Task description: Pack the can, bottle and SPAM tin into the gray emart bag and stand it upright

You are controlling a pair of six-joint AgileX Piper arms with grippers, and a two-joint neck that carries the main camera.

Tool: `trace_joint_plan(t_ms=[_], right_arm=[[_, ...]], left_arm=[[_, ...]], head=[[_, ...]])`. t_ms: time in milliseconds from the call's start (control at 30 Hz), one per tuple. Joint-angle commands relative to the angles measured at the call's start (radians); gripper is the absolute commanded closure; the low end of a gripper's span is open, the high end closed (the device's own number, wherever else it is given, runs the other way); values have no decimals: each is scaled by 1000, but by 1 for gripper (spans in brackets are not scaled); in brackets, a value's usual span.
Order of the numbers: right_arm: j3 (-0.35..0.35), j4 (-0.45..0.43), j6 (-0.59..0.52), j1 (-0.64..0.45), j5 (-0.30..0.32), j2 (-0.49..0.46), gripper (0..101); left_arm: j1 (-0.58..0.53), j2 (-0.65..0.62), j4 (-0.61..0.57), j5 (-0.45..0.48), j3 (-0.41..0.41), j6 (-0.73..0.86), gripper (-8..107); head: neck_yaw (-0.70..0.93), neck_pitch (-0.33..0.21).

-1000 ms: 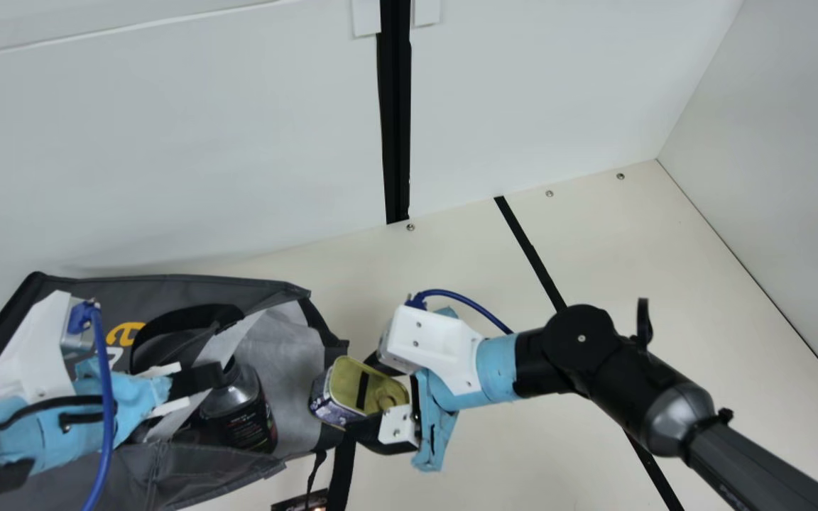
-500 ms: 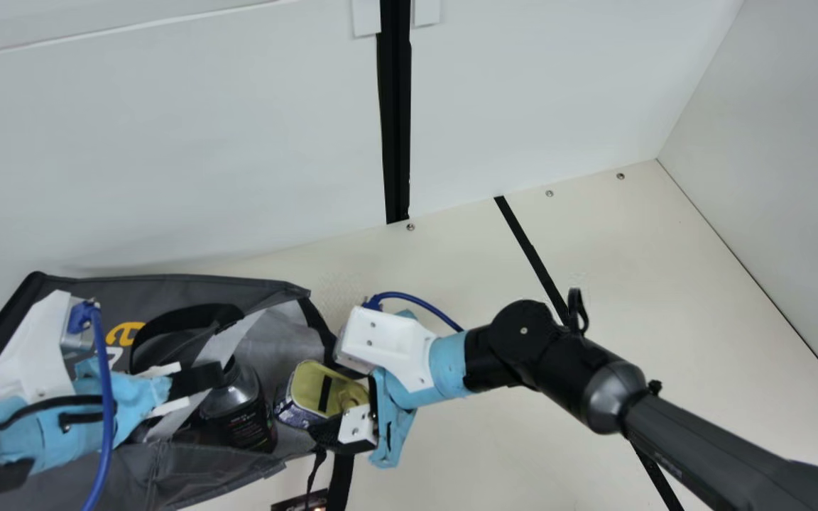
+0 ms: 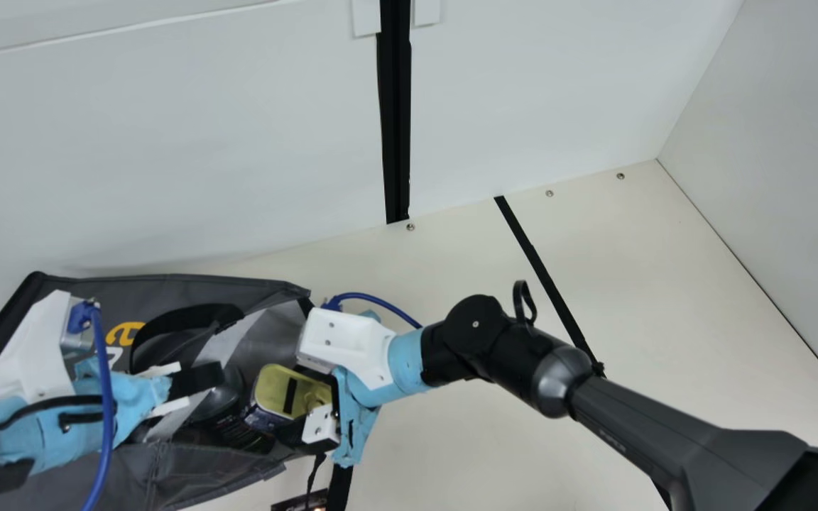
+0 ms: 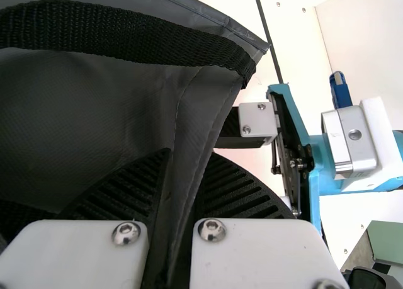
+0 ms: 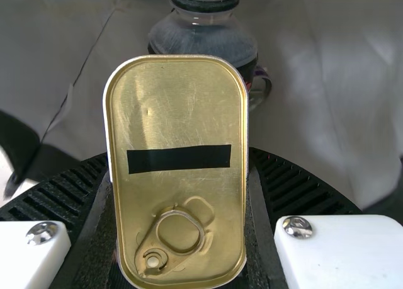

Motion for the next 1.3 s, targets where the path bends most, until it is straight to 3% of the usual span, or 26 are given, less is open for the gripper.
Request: trace_joint_plan(t_ms=[0, 1267], right_arm=[[-12, 3, -2, 9, -1, 9, 101], [-200, 61, 32, 129, -87, 172, 101]], left_arm=[[0, 0, 0, 0, 0, 0, 107], [0, 0, 0, 0, 0, 0, 107]], head=[[-1, -23], [-1, -23]])
